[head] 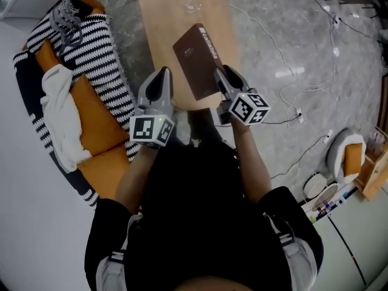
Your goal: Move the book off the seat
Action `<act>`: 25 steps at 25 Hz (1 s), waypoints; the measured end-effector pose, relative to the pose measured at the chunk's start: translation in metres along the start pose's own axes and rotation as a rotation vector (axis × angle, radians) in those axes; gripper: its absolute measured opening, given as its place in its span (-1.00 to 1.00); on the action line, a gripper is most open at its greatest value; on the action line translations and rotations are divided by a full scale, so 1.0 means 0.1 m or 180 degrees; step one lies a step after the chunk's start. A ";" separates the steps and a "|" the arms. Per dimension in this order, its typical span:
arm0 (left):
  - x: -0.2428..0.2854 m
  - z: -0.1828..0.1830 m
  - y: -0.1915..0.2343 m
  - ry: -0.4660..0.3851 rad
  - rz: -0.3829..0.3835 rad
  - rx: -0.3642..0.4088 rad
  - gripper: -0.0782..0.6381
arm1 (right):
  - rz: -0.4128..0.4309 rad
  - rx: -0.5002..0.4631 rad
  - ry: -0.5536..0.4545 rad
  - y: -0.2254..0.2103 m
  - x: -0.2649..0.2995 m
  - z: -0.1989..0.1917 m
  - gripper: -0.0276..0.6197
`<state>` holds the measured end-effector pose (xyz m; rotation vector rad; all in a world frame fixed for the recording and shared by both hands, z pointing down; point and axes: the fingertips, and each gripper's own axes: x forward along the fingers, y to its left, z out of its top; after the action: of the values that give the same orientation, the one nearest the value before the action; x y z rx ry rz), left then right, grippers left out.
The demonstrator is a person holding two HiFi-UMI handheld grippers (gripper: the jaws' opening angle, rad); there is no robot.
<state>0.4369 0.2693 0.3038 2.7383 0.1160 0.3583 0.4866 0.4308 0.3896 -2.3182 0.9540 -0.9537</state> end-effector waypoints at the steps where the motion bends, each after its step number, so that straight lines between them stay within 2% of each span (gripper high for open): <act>1: 0.04 -0.04 0.01 0.0020 0.0006 -0.0005 -0.76 | -0.0004 0.0012 0.0018 -0.04 0.03 -0.02 -0.45; 13: 0.50 -0.40 0.18 0.0145 0.0078 -0.0043 -0.76 | -0.0002 0.0116 0.0180 -0.47 0.42 -0.25 -0.45; 25: 0.92 -0.71 0.48 0.0211 0.0151 -0.0116 -0.76 | 0.0007 0.0370 0.0296 -0.97 0.93 -0.64 -0.45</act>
<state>0.5086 0.2620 0.4066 2.6978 0.0613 0.4599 0.5287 0.4162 0.5312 -2.1928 0.9120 -1.0949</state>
